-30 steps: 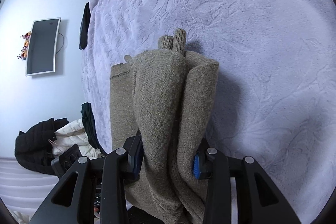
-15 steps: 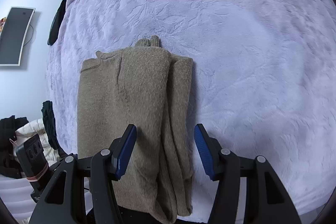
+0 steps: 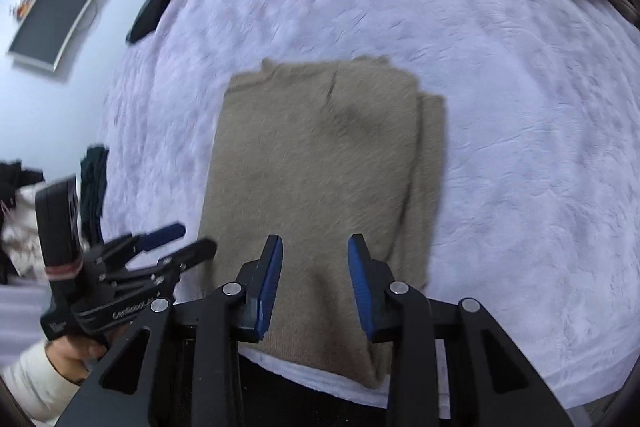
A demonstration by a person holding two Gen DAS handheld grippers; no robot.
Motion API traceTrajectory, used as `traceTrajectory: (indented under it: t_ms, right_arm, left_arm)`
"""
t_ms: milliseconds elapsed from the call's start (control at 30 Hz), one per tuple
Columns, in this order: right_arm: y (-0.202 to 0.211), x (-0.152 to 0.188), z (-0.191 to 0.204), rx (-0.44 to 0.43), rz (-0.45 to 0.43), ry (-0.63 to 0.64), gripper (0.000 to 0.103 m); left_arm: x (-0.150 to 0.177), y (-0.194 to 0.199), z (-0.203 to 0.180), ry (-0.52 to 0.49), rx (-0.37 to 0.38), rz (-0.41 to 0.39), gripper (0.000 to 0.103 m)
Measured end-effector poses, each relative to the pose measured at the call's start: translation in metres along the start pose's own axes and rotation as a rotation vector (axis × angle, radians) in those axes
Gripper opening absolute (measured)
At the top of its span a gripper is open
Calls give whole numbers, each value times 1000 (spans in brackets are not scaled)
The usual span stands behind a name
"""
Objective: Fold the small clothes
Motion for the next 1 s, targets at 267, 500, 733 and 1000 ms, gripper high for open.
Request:
traceTrajectory:
  t_ms: [267,500,733,1000]
  right_arm:
    - [-26,35,-36,83,102,-95,30]
    - [7,19,-38,134,53,-93,67]
    - [19,15,-24,146,49,-85,80]
    - [21,13,-13,179,41,-68,88]
  left_arm:
    - [2,2,7,25,-31,4,83]
    - [-6,19,6,15,-78,-17,83]
    - [-19,36,-2,-3,-111,-63,102]
    - [-22,45,-6,-17,-141,-81,102]
Point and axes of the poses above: each gripper's, at about its wrist camera, not at the fingertips, and y roughly against the way its jaws point, z to its left, x to its underside, the point moved 10 cm from there along -y, roughly the way its jaws point, and after that the axes turned 13 degrees about -z, right-handed, at the moved point
